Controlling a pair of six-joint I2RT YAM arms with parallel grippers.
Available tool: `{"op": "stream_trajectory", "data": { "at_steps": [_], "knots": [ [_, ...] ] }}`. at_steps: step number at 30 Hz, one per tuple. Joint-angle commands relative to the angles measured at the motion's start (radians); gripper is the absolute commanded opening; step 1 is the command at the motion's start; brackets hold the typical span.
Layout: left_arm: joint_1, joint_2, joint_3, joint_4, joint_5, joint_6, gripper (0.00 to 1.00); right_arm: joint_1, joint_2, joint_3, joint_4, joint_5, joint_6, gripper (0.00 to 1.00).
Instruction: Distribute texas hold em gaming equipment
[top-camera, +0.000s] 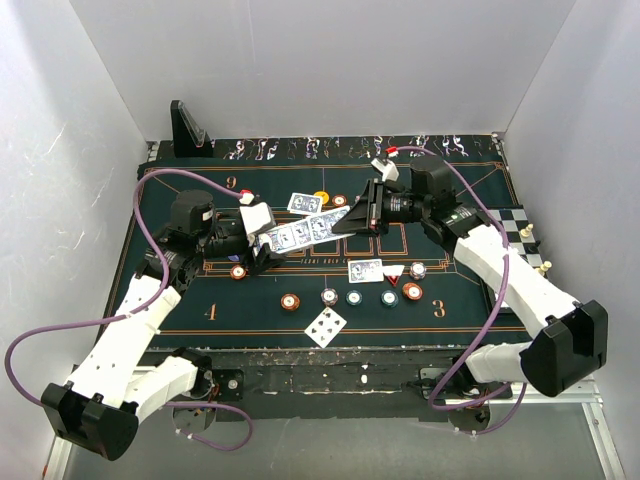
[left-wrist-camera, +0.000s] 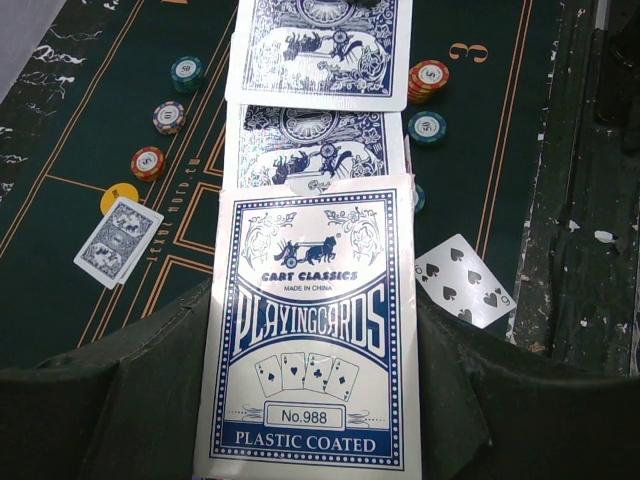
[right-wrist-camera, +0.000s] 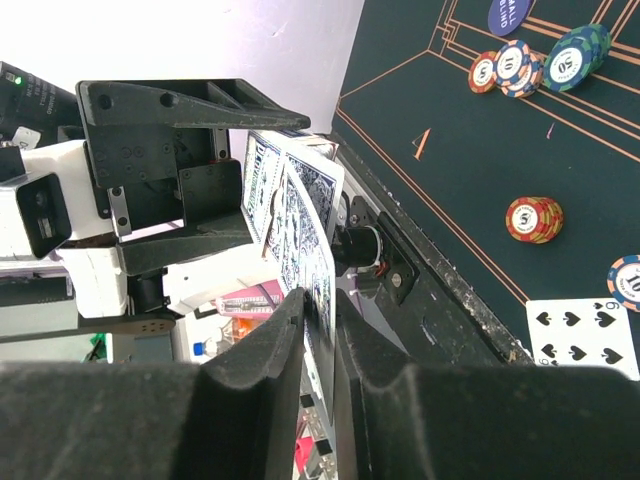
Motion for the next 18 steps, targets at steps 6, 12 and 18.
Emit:
{"op": "stream_trajectory", "data": {
  "at_steps": [6, 12, 18],
  "knots": [
    [0.007, -0.028, 0.000, 0.017, 0.019, 0.007, 0.00, -0.070, -0.073, -0.009, 0.000, -0.029, -0.004, 0.07],
    [0.007, -0.036, -0.005, 0.016, 0.015, 0.008, 0.00, -0.176, -0.056, 0.048, -0.017, -0.077, -0.009, 0.01],
    [0.007, -0.056, -0.018, 0.008, 0.010, 0.013, 0.00, -0.231, 0.051, 0.097, 0.052, -0.137, 0.019, 0.01]
  ]
}}
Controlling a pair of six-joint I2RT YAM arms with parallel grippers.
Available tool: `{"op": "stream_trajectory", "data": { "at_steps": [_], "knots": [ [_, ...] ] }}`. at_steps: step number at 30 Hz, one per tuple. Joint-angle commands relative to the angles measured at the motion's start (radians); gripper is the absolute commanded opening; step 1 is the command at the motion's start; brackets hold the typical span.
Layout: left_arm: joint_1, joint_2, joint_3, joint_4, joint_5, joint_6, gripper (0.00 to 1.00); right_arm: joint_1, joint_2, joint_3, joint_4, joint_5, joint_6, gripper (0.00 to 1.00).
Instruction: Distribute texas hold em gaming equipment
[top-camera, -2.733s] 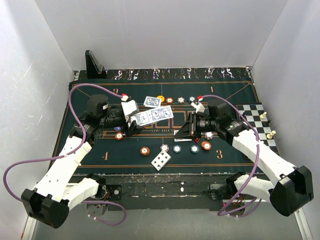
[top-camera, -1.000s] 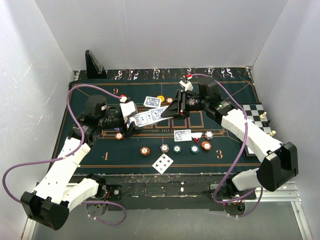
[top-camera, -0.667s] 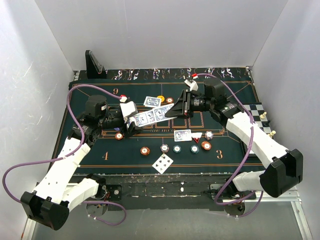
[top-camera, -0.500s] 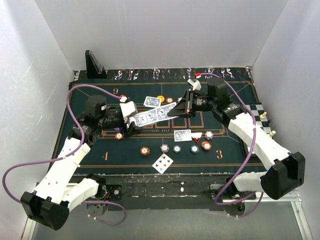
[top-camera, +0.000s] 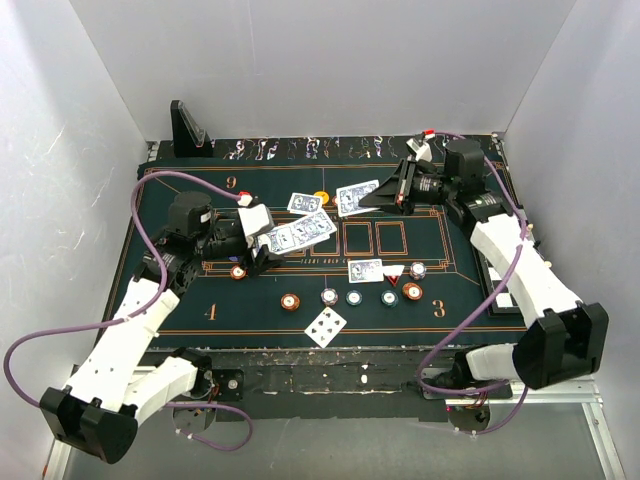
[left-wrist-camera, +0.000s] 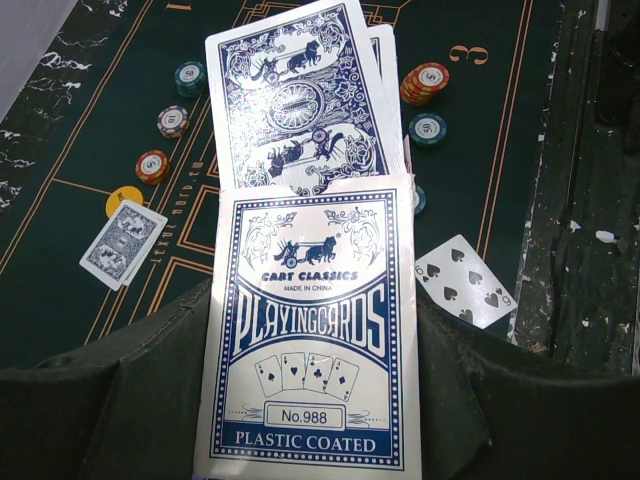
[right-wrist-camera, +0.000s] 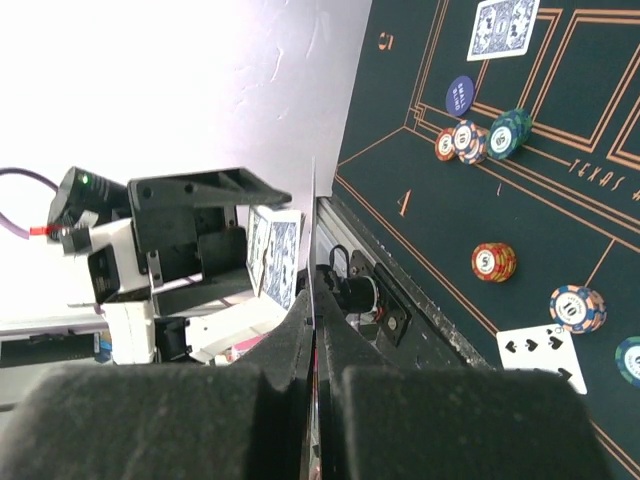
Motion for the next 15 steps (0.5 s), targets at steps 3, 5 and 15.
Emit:
{"op": "stream_trajectory", "data": {
  "at_steps": [3, 5, 15],
  "knots": [
    [0.007, -0.061, -0.020, -0.002, 0.009, 0.011, 0.00, -0.038, 0.138, 0.111, 0.094, -0.072, 0.014, 0.01],
    [0.007, -0.068, -0.023, -0.009, 0.011, 0.009, 0.00, -0.043, 0.216, 0.138, 0.122, -0.061, 0.022, 0.01],
    [0.007, -0.091, -0.012, -0.026, 0.041, -0.023, 0.00, 0.200, 0.855, 0.624, 0.131, -0.013, 0.063, 0.01]
  ]
}}
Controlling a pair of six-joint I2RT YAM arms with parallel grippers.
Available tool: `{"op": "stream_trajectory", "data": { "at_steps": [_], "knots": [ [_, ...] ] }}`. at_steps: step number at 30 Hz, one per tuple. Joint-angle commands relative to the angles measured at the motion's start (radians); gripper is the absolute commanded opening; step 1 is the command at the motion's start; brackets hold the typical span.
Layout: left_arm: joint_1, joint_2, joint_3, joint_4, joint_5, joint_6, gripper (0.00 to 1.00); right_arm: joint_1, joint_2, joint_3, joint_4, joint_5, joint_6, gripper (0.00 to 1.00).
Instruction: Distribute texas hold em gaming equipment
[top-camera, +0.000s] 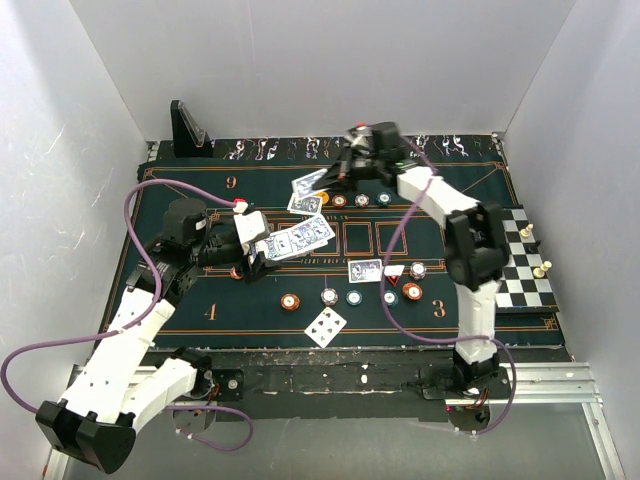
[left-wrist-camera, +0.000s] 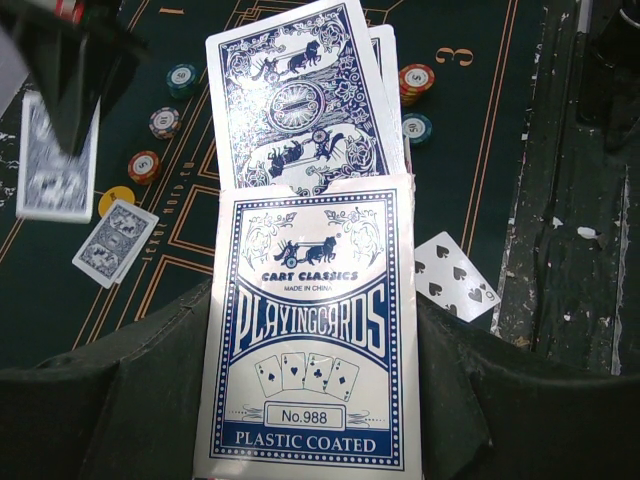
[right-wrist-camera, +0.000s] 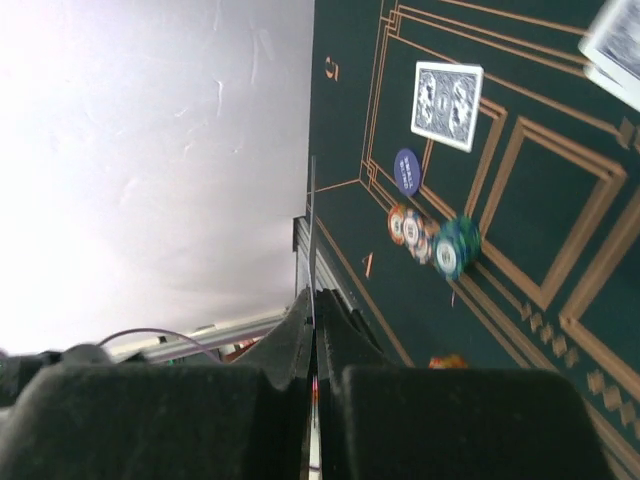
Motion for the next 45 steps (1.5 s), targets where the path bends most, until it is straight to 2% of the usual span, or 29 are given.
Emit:
{"op": "stream_trajectory", "data": {
  "at_steps": [1, 8, 11, 14, 17, 21, 27, 30, 34, 40, 45],
  "knots": [
    [0.006, -0.023, 0.010, 0.003, 0.035, -0.023, 0.00, 0.149, 0.254, 0.302, -0.006, 0.006, 0.030, 0.01],
    [0.006, -0.036, 0.032, -0.001, 0.031, -0.045, 0.00, 0.243, 0.655, 0.753, 0.002, 0.035, 0.209, 0.01],
    [0.008, -0.034, 0.036, -0.004, 0.034, -0.050, 0.00, 0.268, 0.730, 0.789, 0.104, 0.054, 0.298, 0.01],
    [0.008, -0.033, 0.033, -0.002, 0.031, -0.048, 0.00, 0.281, 0.750, 0.755, 0.126, 0.089, 0.308, 0.03],
    [0.008, -0.033, 0.035, -0.004, 0.029, -0.050, 0.00, 0.291, 0.763, 0.735, 0.143, 0.095, 0.311, 0.19],
    [0.008, -0.036, 0.027, 0.001, 0.028, -0.053, 0.00, 0.303, 0.783, 0.741, 0.140, 0.080, 0.323, 0.47],
    [0.008, -0.039, 0.018, 0.004, 0.022, -0.053, 0.00, 0.303, 0.692, 0.689, 0.001, 0.075, 0.219, 0.72],
    [0.008, -0.042, 0.013, 0.009, 0.022, -0.053, 0.00, 0.303, 0.609, 0.626, -0.080, 0.069, 0.130, 0.80],
    [0.006, -0.043, 0.015, 0.013, 0.022, -0.056, 0.00, 0.303, 0.530, 0.577, -0.255, 0.061, 0.004, 0.85],
    [0.008, -0.060, 0.016, 0.013, 0.022, -0.054, 0.00, 0.278, 0.315, 0.343, -0.222, 0.063, -0.065, 0.87],
    [0.008, -0.065, 0.016, 0.010, 0.023, -0.057, 0.00, 0.245, 0.211, 0.284, -0.277, 0.043, -0.106, 0.87]
  ]
}}
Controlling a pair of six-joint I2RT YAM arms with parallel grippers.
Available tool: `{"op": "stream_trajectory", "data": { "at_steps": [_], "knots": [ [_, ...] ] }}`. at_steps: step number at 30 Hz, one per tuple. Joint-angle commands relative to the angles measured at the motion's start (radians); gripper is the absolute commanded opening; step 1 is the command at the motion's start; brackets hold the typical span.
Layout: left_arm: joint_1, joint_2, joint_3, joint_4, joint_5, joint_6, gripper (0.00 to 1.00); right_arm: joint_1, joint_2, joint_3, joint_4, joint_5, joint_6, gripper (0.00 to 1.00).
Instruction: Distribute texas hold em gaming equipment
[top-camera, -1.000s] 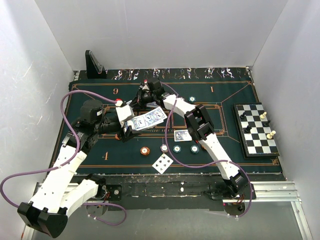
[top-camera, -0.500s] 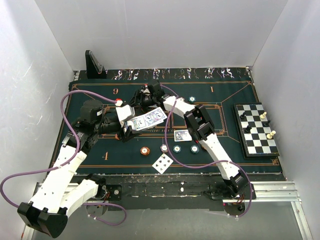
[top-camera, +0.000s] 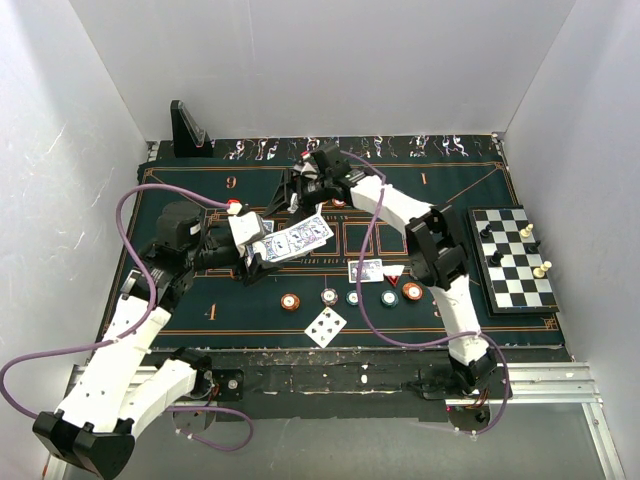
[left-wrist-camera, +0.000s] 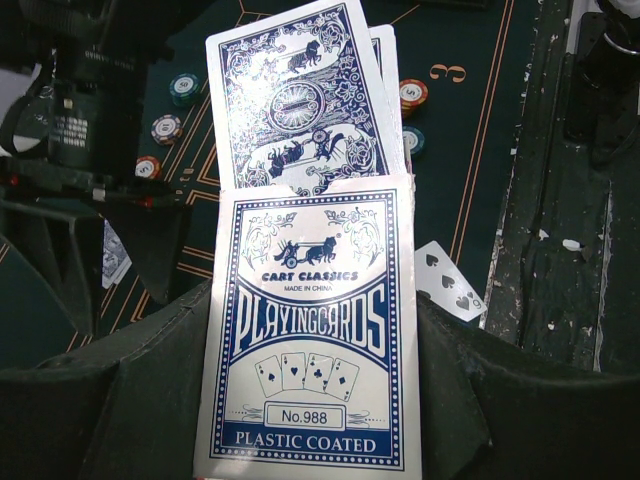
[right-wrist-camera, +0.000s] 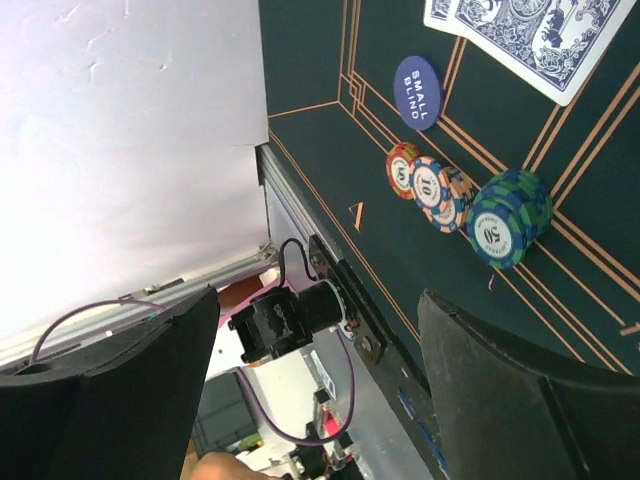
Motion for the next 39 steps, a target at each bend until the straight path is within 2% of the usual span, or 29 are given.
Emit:
{"op": "stream_trajectory", "data": {
  "at_steps": [1, 10, 18, 25, 31, 35, 39],
  "knots": [
    [0.004, -0.026, 0.016, 0.015, 0.020, -0.004, 0.00, -0.043, -0.140, -0.069, -0.036, -0.026, -0.079, 0.88],
    [0.004, -0.015, 0.010, 0.012, 0.026, 0.015, 0.00, -0.199, -0.497, -0.413, 0.058, -0.061, -0.076, 0.90],
    [0.004, -0.006, -0.005, 0.012, 0.032, 0.047, 0.00, -0.319, -0.740, -0.589, 0.200, -0.152, -0.012, 0.91],
    [0.004, 0.002, -0.008, 0.006, 0.037, 0.070, 0.00, -0.293, -0.841, -0.677, 0.328, -0.173, 0.068, 0.91],
    [0.004, 0.007, -0.011, 0.006, 0.040, 0.077, 0.00, -0.161, -0.838, -0.605, 0.145, -0.093, -0.065, 0.92],
    [0.004, 0.007, -0.011, 0.006, 0.040, 0.076, 0.00, -0.117, -0.828, -0.600, 0.119, -0.067, -0.084, 0.92],
    [0.004, 0.005, -0.011, 0.006, 0.040, 0.076, 0.00, -0.101, -0.835, -0.611, 0.113, -0.058, -0.085, 0.81]
  ]
}}
